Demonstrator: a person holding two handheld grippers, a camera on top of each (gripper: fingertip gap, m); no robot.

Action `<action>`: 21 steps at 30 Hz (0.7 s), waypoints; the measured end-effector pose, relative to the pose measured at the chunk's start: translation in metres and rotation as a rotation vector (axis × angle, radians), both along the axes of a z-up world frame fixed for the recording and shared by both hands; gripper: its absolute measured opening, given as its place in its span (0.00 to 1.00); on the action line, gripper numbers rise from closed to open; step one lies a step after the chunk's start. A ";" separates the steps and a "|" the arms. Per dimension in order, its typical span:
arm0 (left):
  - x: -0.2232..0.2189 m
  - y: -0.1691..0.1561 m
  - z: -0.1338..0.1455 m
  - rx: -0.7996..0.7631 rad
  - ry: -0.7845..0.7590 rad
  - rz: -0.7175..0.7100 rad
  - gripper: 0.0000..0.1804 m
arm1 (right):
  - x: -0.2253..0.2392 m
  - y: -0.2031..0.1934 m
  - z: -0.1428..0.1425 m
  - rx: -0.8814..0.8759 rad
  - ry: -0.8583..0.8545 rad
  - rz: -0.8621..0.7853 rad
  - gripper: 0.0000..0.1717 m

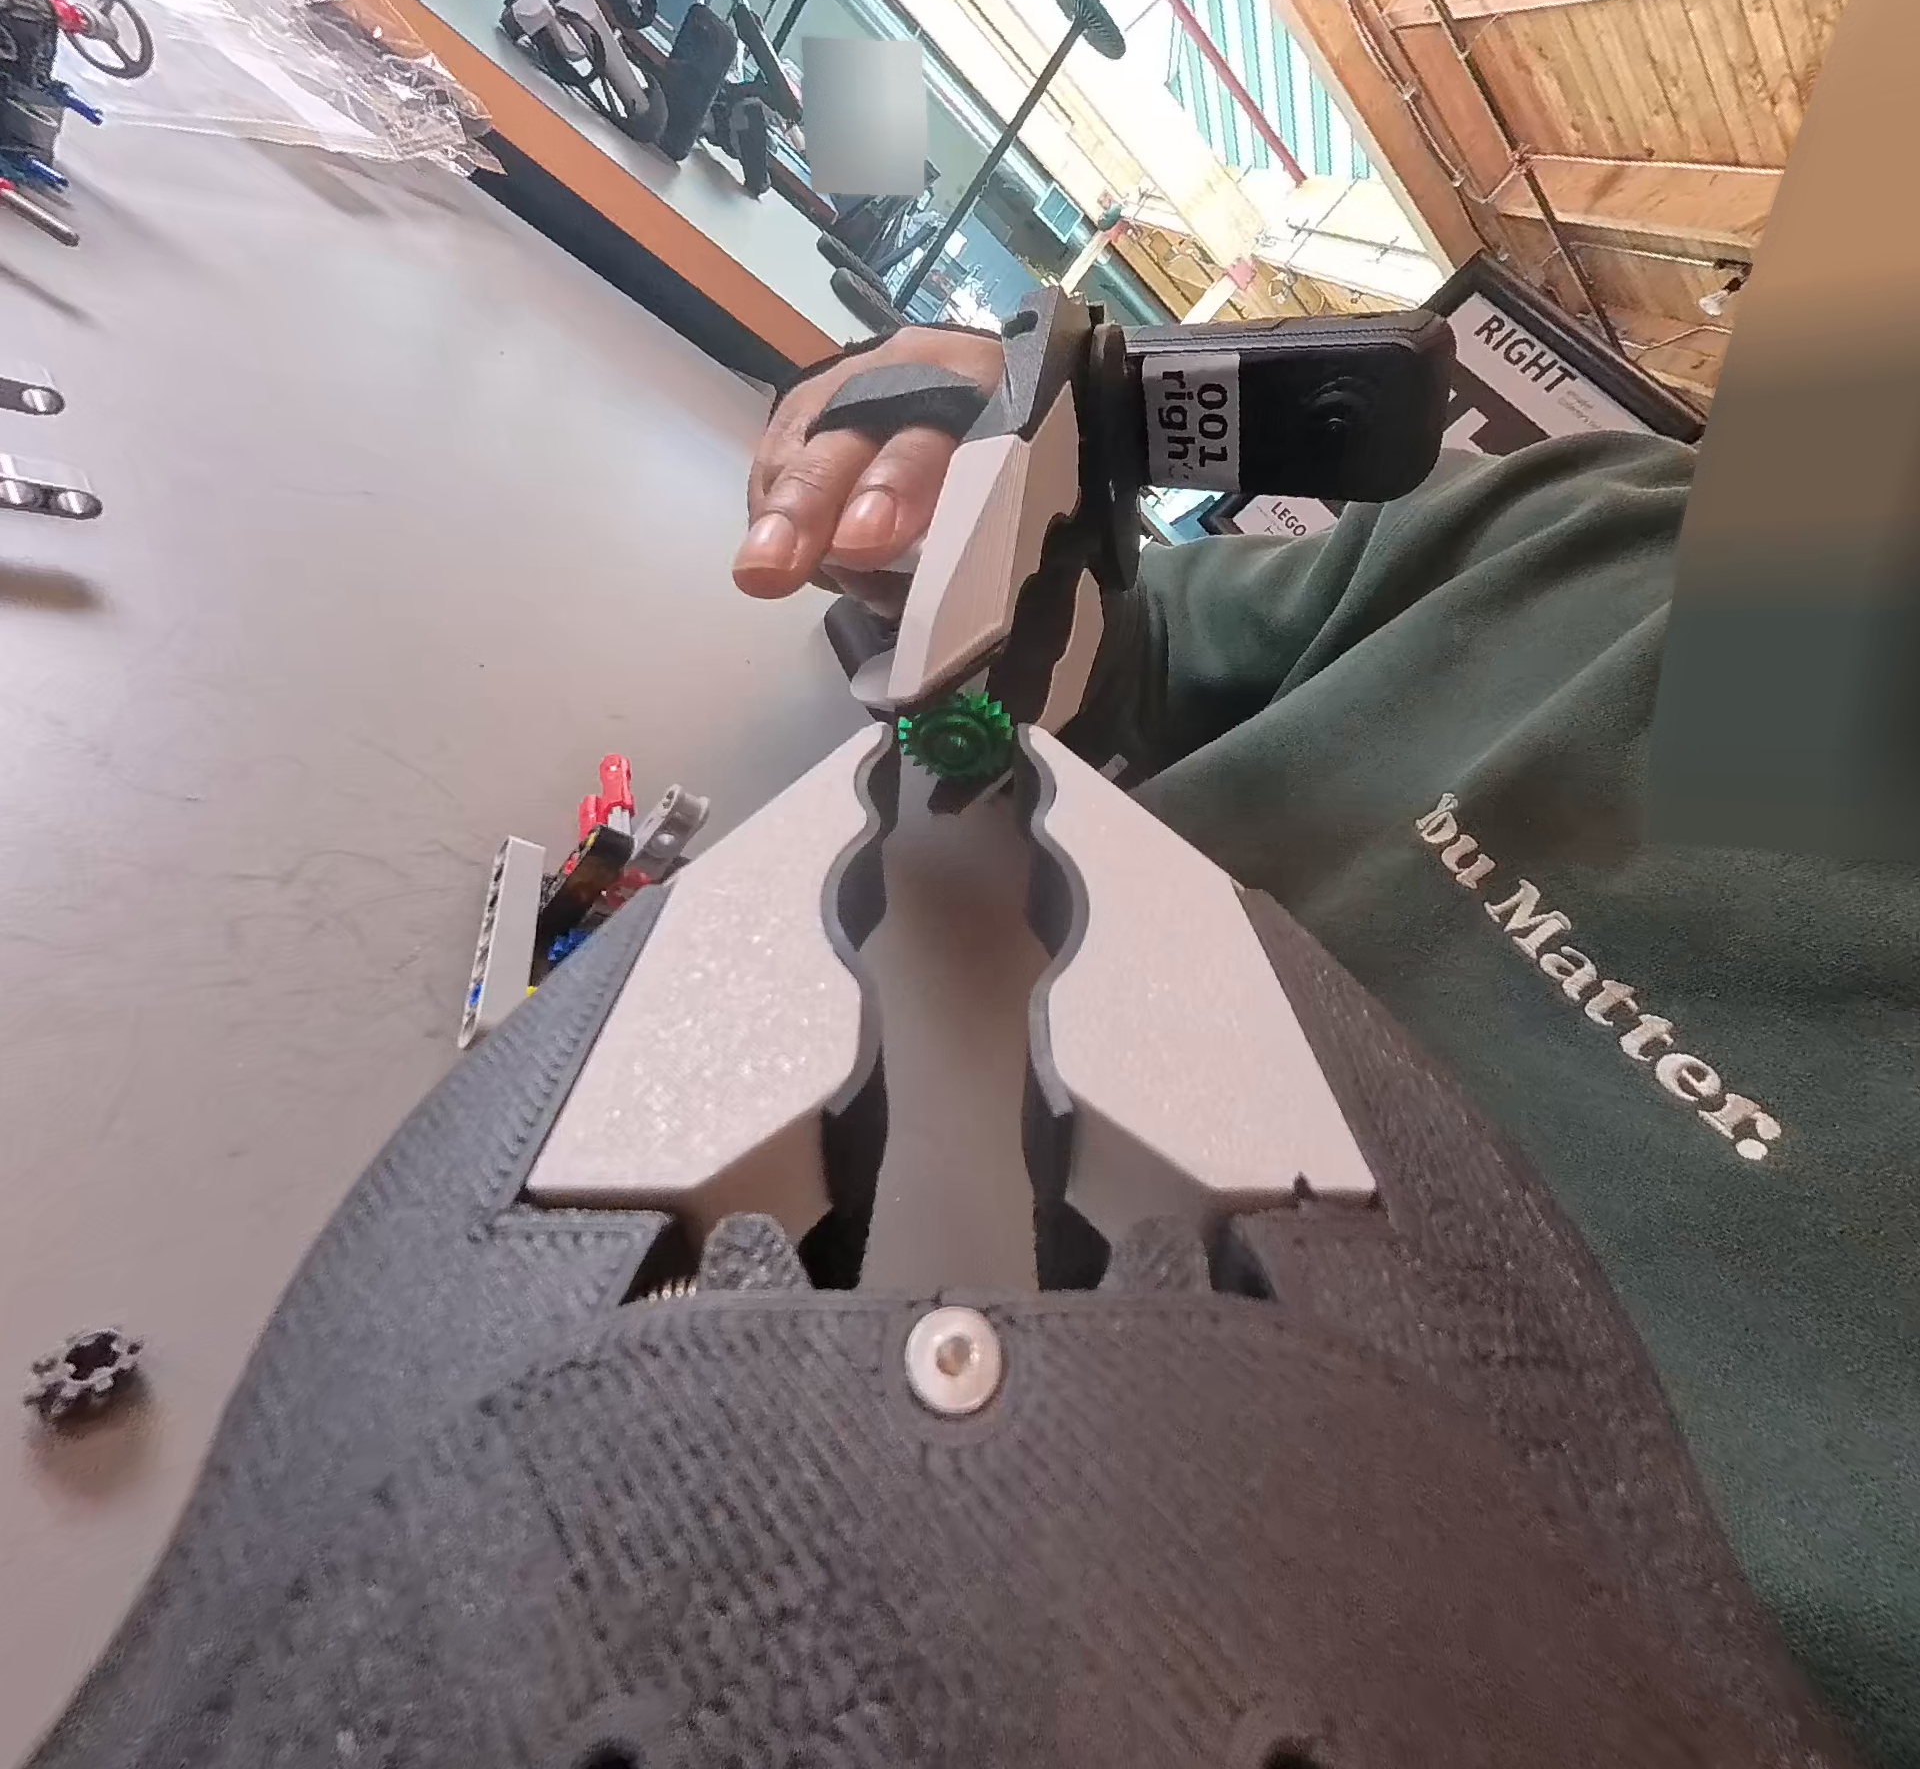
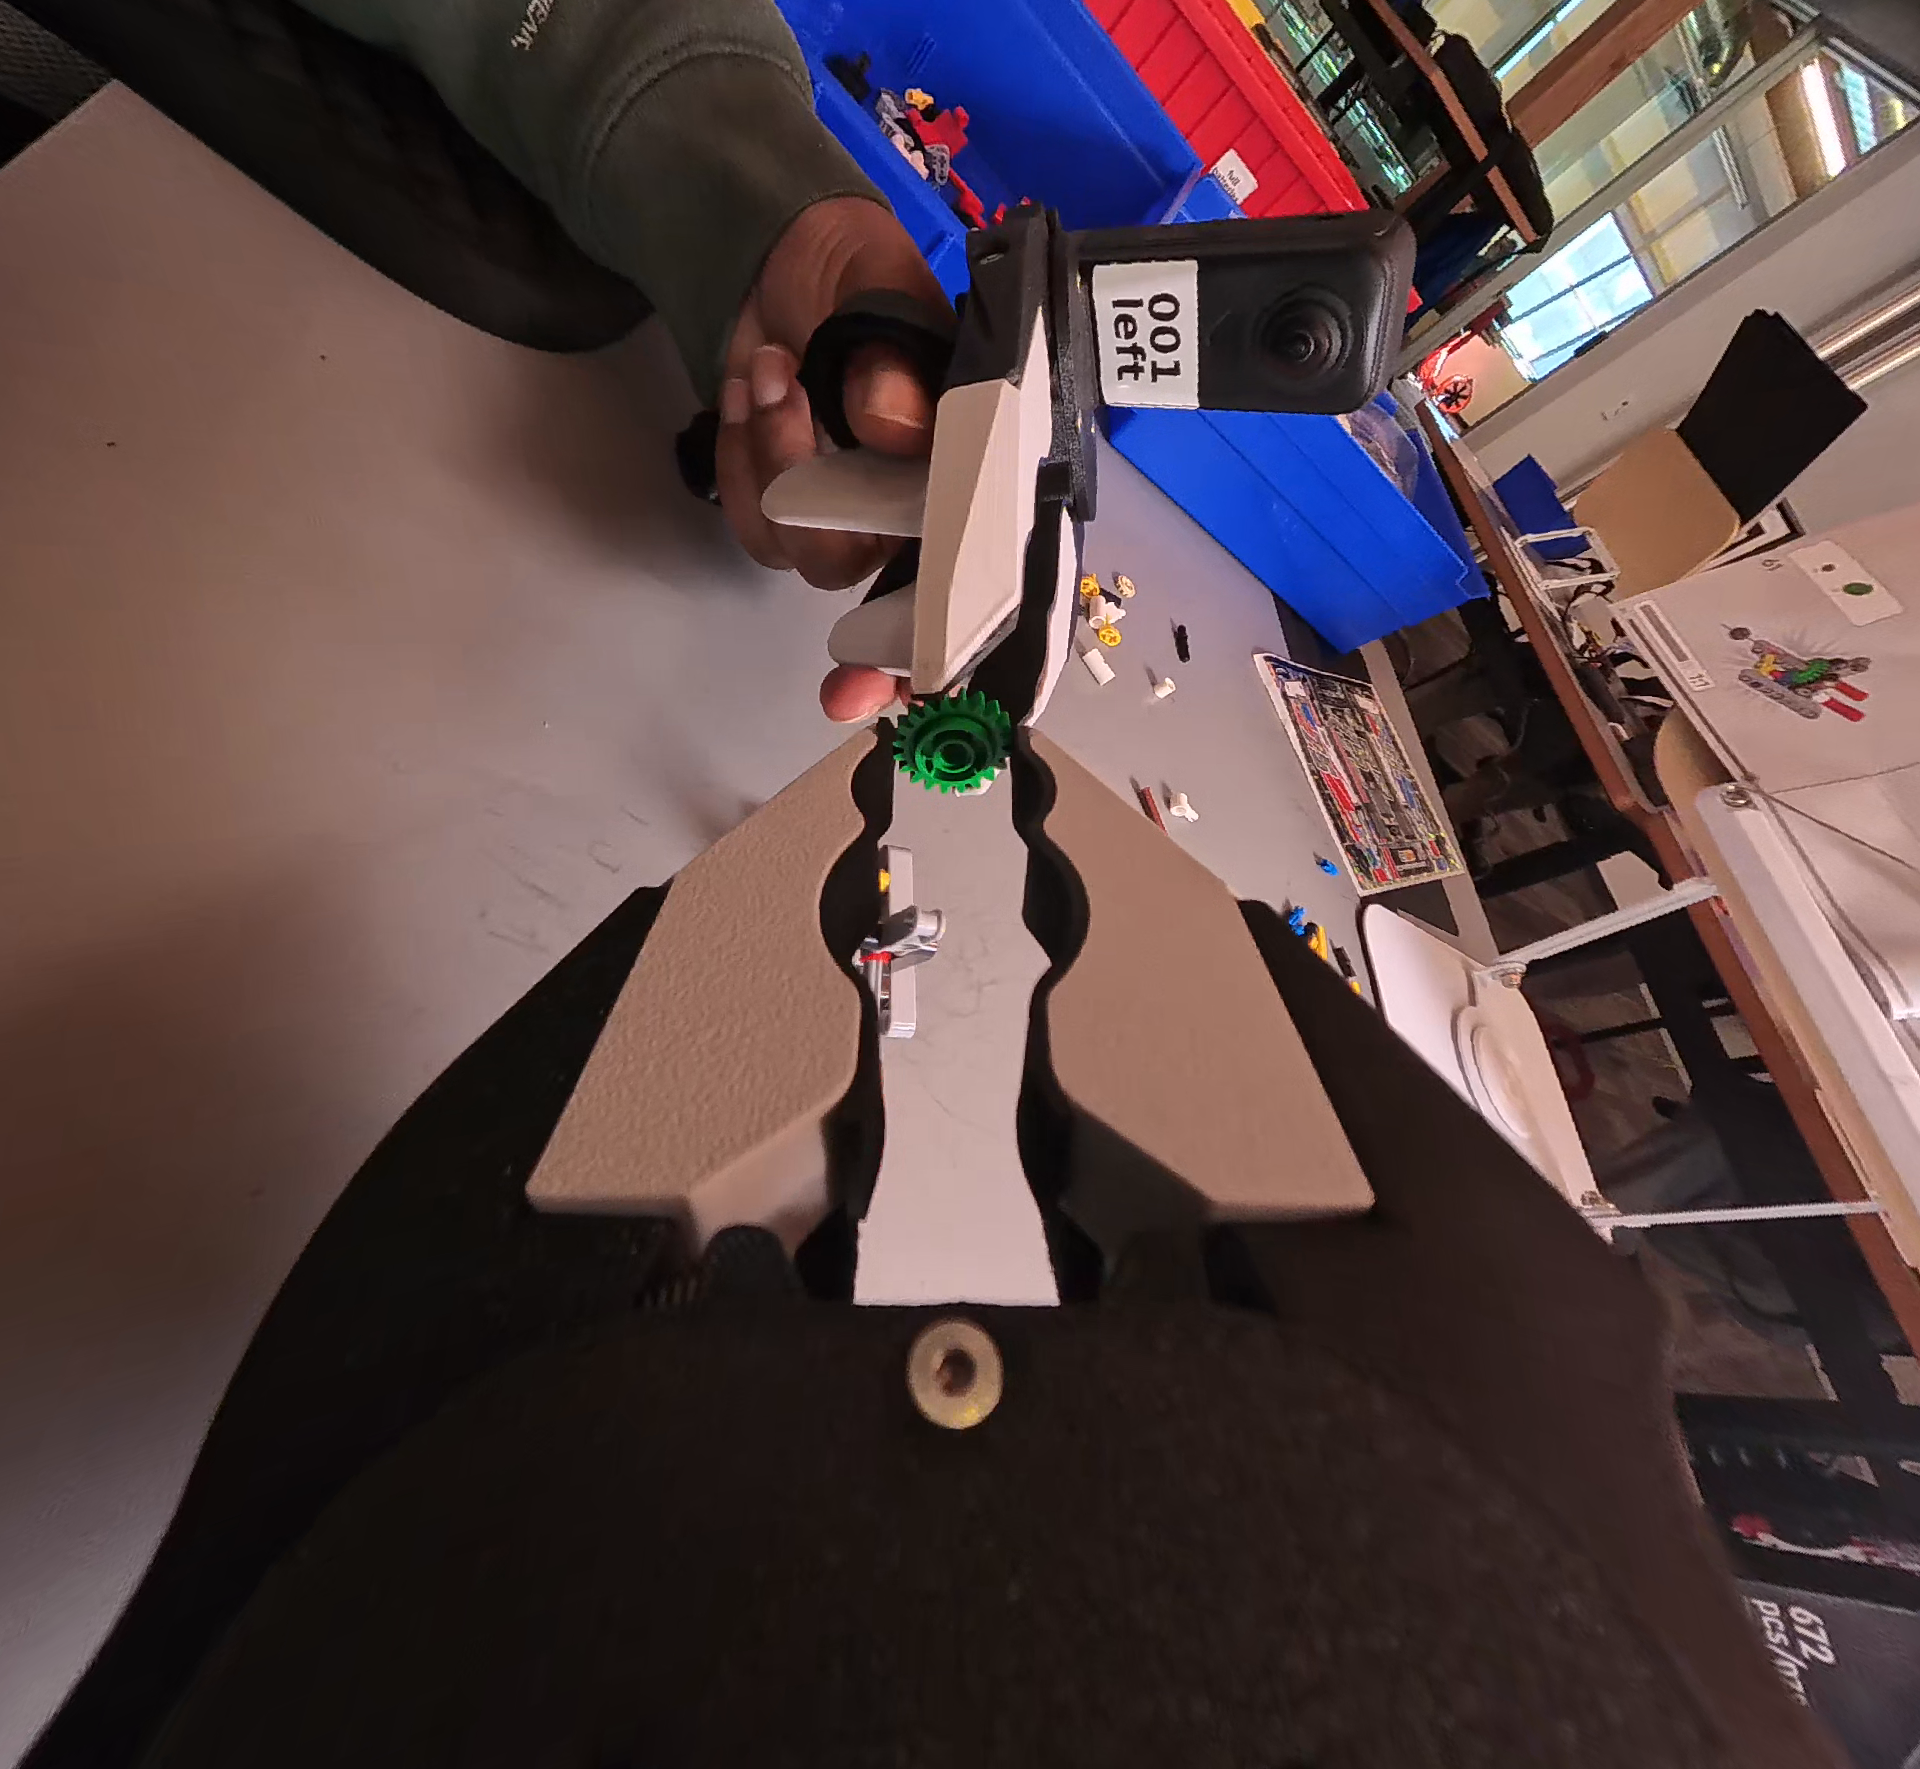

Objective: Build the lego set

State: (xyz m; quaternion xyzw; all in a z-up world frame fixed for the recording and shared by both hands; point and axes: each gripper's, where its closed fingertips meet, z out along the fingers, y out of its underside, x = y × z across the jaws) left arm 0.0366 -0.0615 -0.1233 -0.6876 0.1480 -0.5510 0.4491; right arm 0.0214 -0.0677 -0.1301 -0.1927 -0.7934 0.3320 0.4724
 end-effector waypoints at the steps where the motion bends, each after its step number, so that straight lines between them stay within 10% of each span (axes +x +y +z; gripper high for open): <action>1: 0.000 0.000 0.000 0.000 0.000 0.002 0.11 | 0.000 0.000 0.000 0.000 0.001 -0.003 0.12; 14: -0.022 0.018 -0.055 0.098 0.537 0.146 0.09 | 0.020 0.058 -0.055 -0.084 -0.368 -0.120 0.15; 21: -0.016 0.018 -0.047 0.131 0.503 0.150 0.09 | 0.003 0.033 -0.037 -0.102 -0.206 -0.059 0.14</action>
